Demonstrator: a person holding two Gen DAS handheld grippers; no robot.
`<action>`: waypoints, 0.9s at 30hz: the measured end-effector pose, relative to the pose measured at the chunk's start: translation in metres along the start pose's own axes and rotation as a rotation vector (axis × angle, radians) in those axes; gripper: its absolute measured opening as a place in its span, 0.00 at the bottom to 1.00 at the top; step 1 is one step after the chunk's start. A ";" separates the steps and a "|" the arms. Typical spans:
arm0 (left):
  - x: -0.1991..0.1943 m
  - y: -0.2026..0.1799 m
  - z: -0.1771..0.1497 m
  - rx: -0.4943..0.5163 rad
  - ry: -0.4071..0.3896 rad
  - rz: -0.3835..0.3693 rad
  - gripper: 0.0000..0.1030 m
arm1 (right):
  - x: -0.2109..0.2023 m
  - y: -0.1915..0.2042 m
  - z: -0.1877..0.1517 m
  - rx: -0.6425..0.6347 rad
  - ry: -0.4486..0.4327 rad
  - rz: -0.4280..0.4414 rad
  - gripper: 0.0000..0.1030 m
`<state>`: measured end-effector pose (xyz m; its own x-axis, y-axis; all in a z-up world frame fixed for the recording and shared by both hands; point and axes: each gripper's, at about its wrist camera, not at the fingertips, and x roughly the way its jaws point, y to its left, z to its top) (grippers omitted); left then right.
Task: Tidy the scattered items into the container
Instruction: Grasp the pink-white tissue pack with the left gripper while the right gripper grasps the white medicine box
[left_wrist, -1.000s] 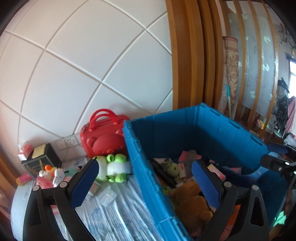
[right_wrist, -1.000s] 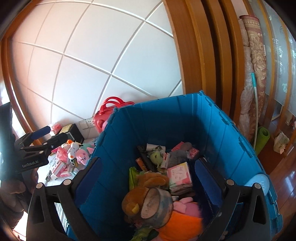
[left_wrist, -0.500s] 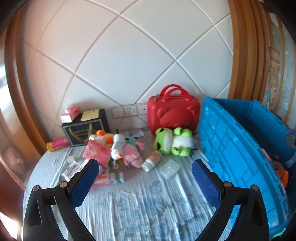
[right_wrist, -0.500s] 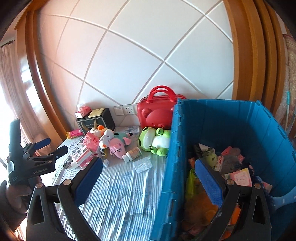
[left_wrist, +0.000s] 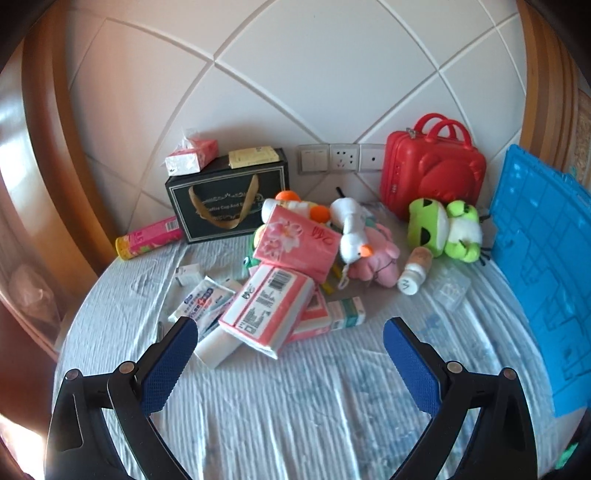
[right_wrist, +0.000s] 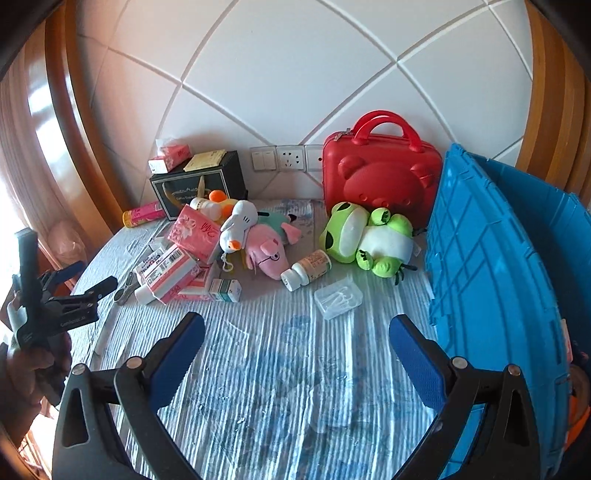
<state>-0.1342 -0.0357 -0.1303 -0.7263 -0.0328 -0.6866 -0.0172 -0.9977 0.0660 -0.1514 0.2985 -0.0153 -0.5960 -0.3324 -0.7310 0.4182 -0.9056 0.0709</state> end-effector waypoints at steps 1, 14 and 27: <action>0.018 0.008 -0.003 0.015 0.004 -0.013 0.99 | 0.007 0.008 -0.003 -0.003 0.012 -0.008 0.99; 0.186 0.031 -0.020 0.192 0.142 -0.125 0.99 | 0.091 0.058 -0.033 0.005 0.158 -0.098 0.99; 0.152 0.070 -0.044 0.011 0.078 -0.154 0.89 | 0.208 0.111 -0.018 -0.135 0.146 -0.051 0.99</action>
<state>-0.2154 -0.1131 -0.2619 -0.6587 0.1150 -0.7435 -0.1316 -0.9906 -0.0367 -0.2164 0.1335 -0.1721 -0.5171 -0.2361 -0.8227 0.4840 -0.8734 -0.0536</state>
